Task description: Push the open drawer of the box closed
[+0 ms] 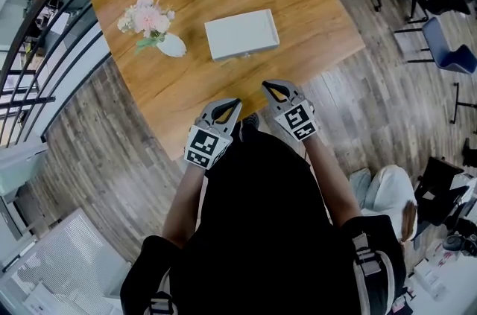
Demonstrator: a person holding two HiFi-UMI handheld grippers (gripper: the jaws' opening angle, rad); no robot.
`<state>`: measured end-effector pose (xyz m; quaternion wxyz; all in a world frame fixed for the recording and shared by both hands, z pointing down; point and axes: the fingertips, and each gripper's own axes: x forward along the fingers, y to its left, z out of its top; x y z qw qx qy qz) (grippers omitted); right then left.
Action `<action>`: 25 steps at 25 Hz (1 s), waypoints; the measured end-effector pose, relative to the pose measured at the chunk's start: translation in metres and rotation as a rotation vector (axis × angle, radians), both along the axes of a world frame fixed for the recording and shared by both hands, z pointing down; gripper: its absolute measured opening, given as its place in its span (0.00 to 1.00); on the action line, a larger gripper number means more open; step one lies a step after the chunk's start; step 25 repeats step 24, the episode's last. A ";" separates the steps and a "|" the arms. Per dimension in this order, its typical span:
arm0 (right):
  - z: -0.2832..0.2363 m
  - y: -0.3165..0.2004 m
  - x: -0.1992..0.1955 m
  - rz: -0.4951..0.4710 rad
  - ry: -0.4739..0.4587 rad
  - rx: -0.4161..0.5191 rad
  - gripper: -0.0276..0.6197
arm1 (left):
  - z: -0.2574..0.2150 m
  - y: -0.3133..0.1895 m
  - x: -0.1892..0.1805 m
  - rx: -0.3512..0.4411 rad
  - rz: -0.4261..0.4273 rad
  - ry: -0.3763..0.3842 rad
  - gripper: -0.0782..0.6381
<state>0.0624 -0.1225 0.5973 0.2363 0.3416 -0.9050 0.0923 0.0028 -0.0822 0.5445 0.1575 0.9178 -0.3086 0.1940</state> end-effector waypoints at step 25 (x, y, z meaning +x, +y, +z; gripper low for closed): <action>-0.009 0.014 0.026 0.058 -0.051 -0.008 0.07 | -0.008 -0.003 0.013 0.010 0.039 -0.031 0.14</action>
